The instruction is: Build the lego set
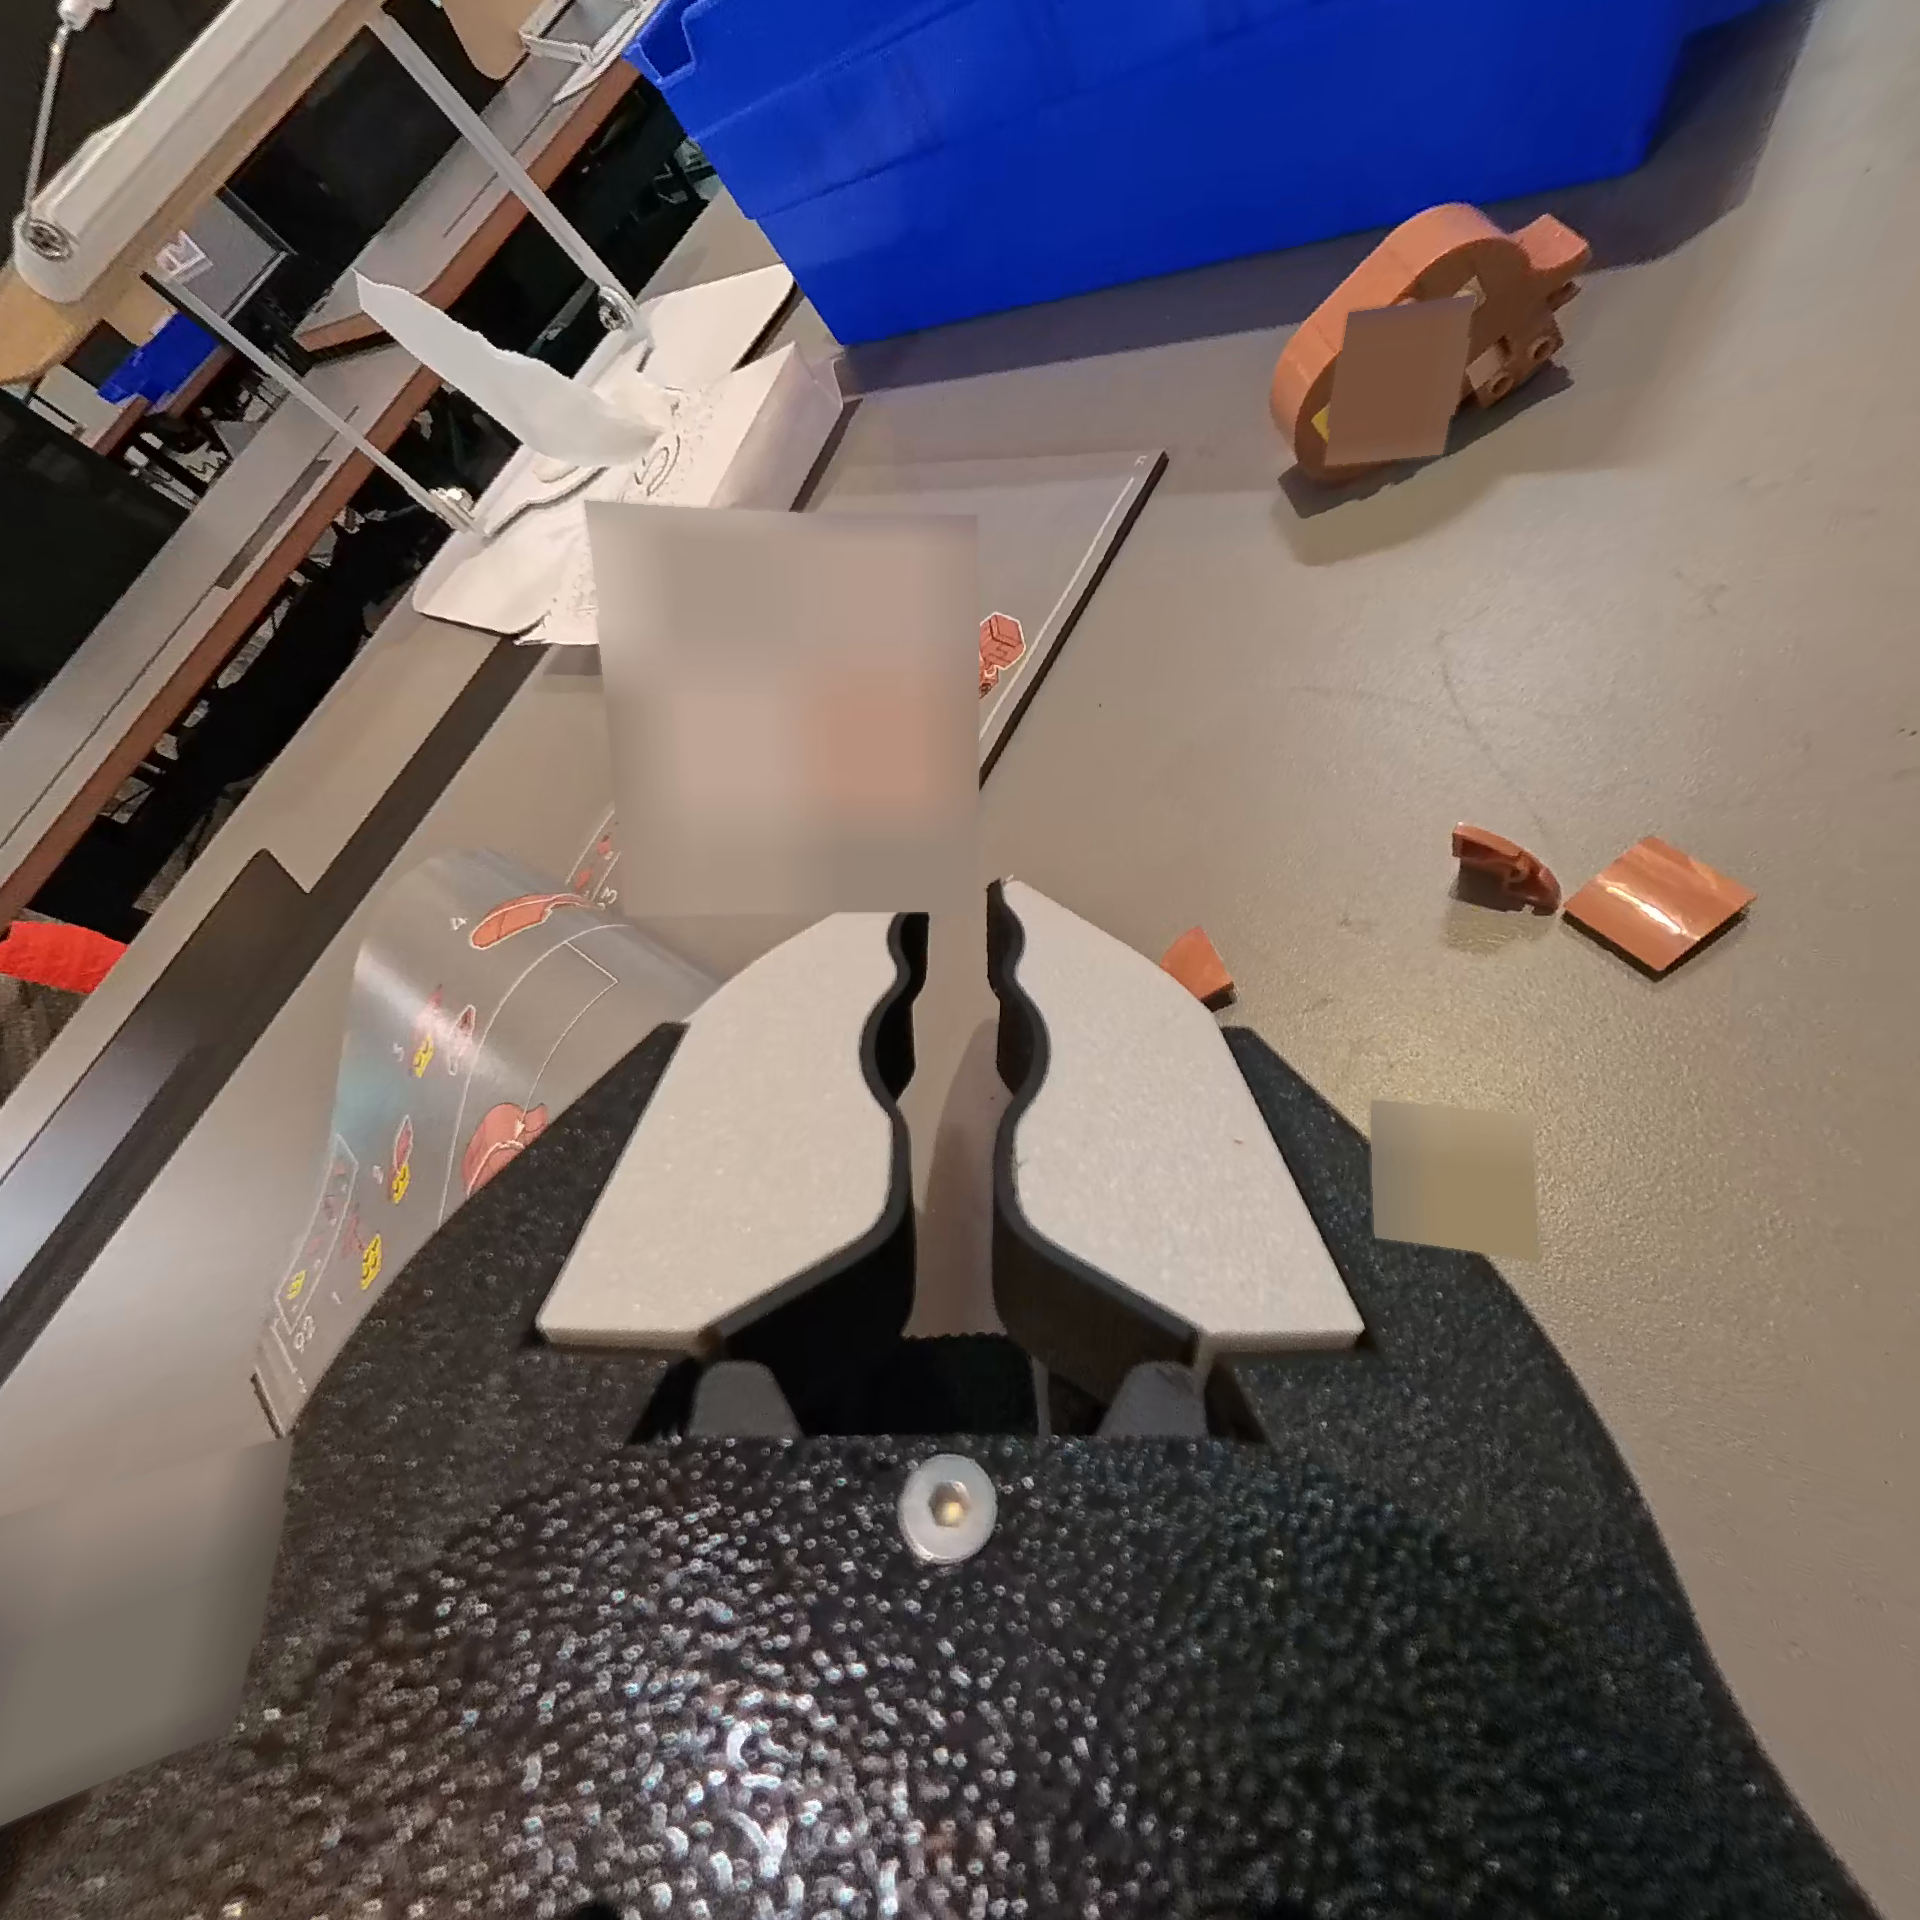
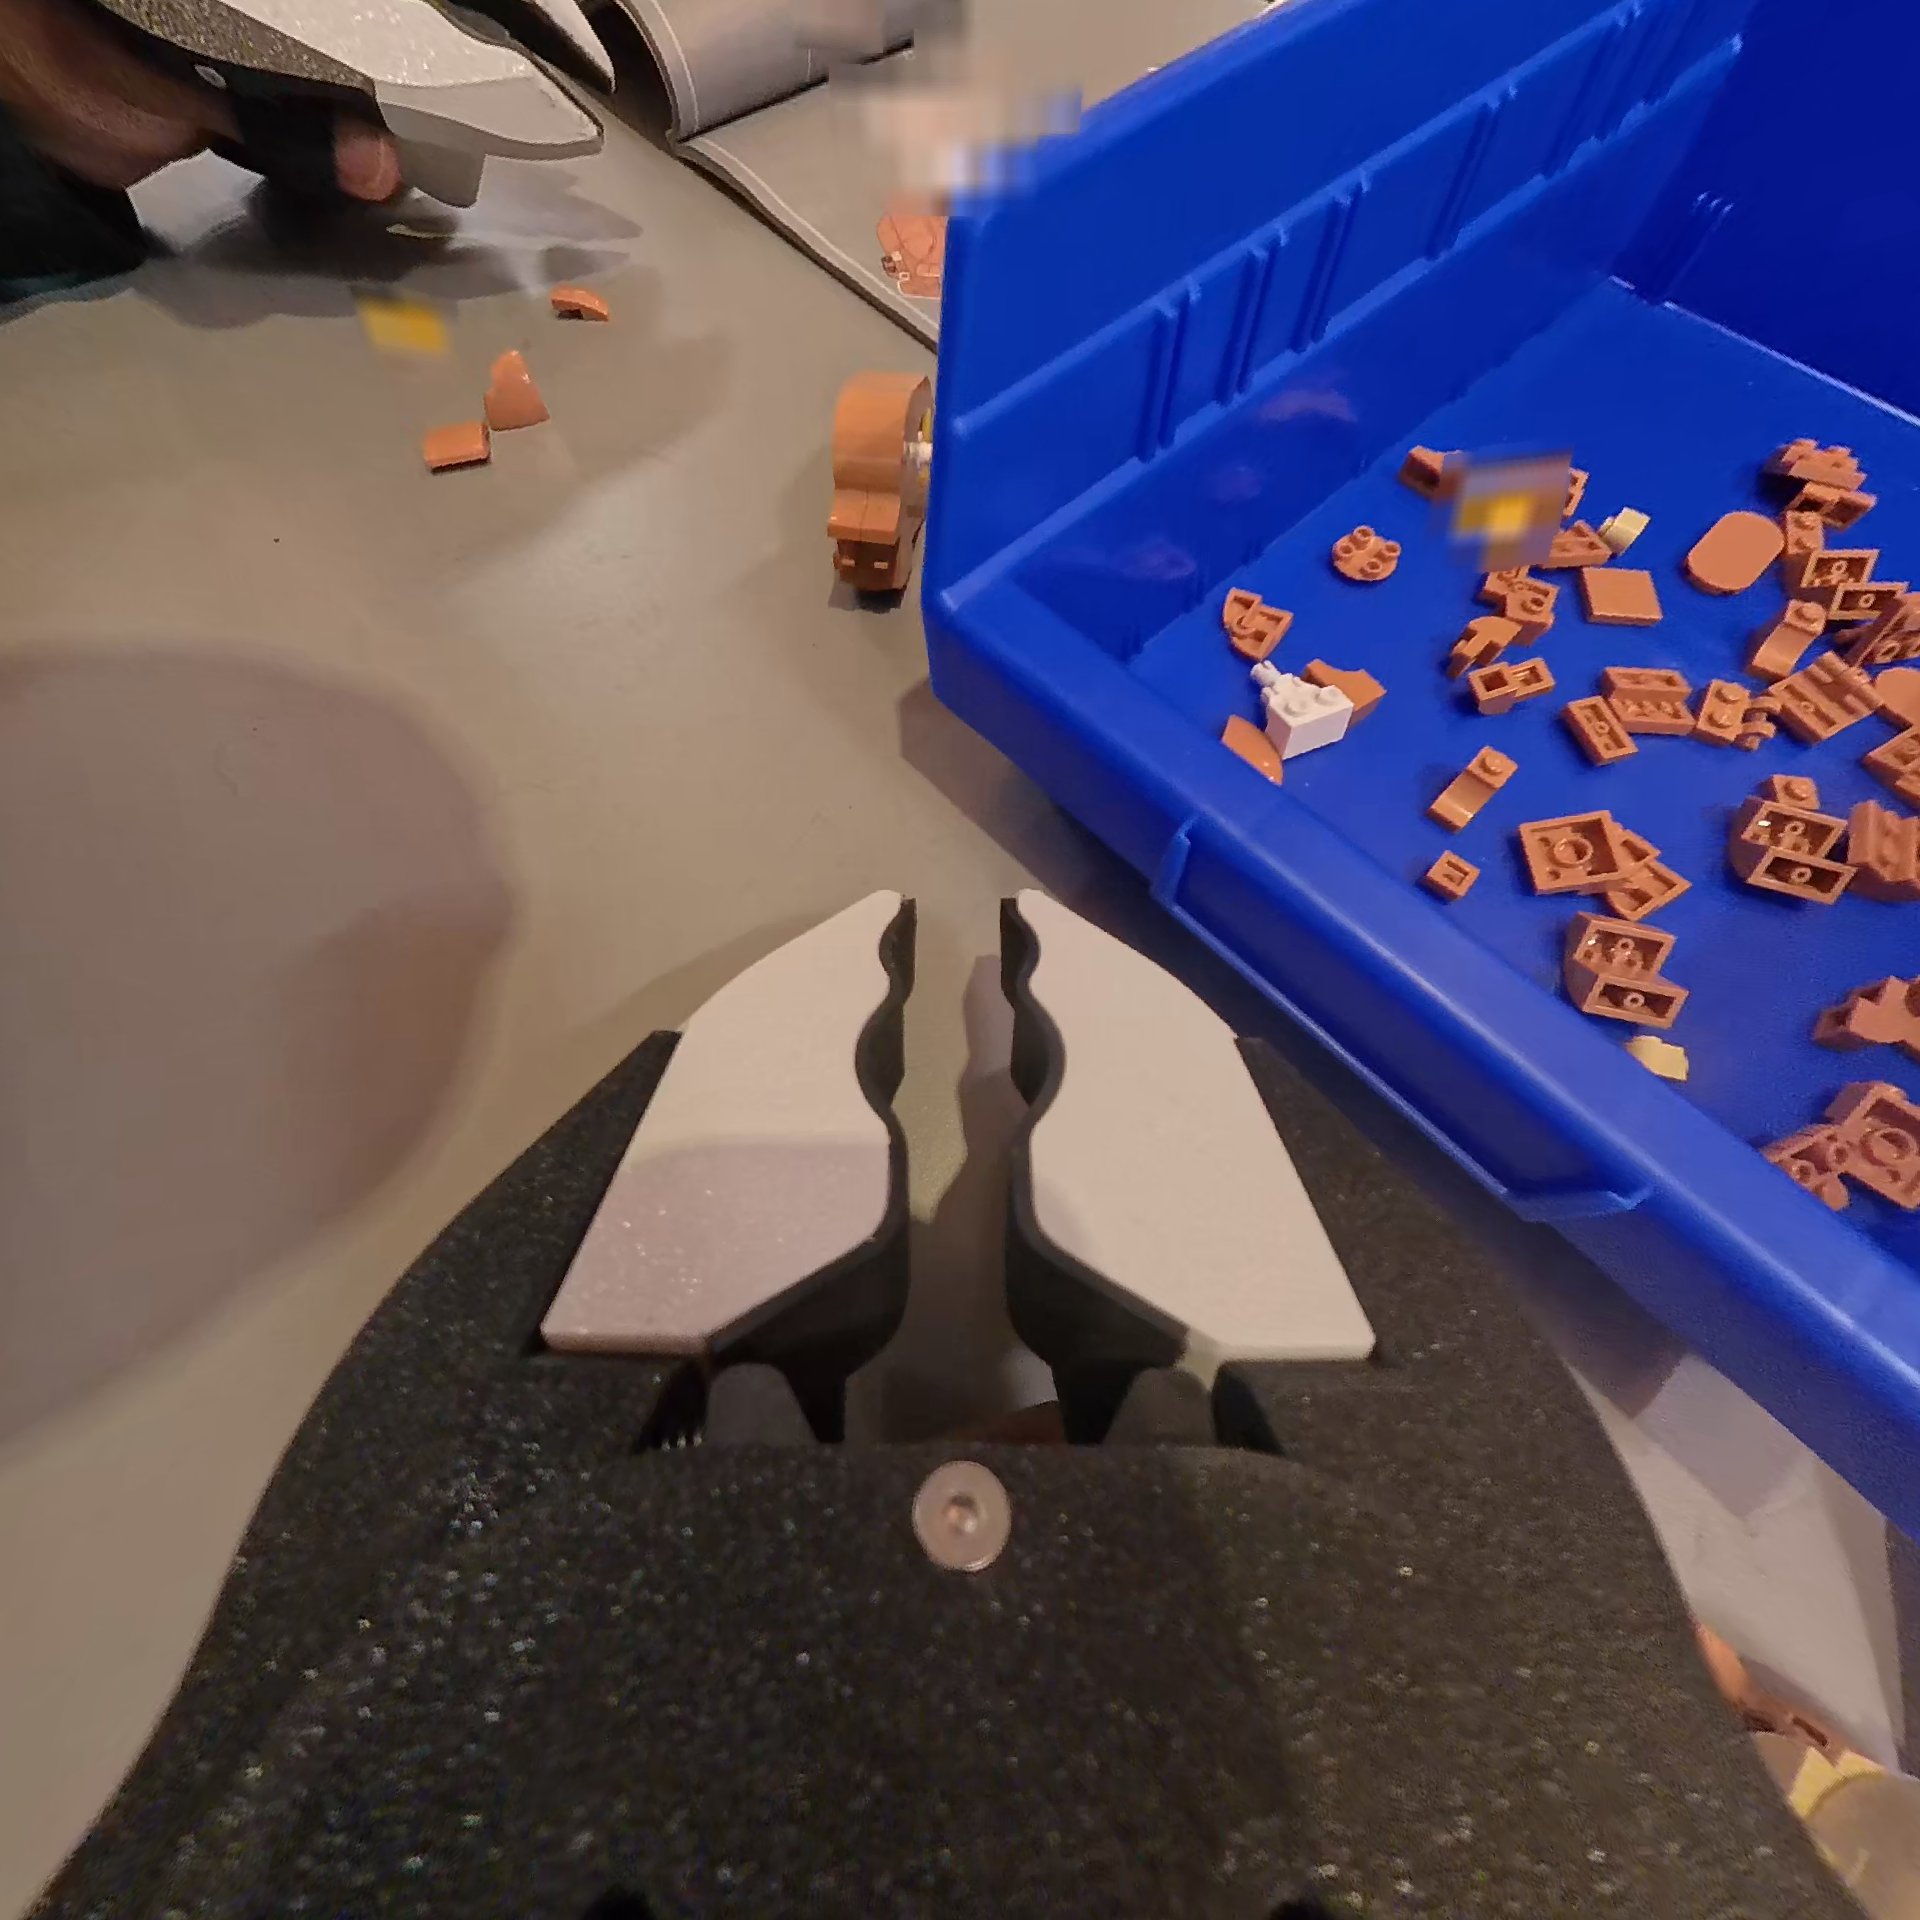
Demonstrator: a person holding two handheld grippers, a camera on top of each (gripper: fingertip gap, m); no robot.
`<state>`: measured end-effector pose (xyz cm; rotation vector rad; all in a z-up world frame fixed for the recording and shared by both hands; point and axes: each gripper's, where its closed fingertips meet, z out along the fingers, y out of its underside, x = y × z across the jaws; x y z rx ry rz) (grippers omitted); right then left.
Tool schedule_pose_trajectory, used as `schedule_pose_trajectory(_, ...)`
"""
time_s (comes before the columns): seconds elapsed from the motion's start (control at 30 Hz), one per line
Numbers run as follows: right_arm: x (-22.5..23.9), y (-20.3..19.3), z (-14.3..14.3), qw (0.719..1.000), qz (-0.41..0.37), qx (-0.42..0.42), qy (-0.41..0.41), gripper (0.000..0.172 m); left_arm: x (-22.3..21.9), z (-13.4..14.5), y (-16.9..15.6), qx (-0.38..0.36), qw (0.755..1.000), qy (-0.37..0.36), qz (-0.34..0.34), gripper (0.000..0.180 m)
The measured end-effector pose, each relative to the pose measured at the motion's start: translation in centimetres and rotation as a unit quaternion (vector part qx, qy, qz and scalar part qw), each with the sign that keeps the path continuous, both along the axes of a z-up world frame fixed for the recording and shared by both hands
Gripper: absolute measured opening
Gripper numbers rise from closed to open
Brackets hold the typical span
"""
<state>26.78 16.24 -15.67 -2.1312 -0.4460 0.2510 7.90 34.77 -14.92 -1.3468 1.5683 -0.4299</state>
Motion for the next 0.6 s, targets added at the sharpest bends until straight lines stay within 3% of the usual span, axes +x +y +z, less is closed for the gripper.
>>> schedule_pose_trajectory(0.6,0.61,0.23,-0.13,1.000,-0.021,-0.009,0.007,0.014,0.01,-0.04,-0.08,0.004,1.000,0.002,-0.002,0.010)
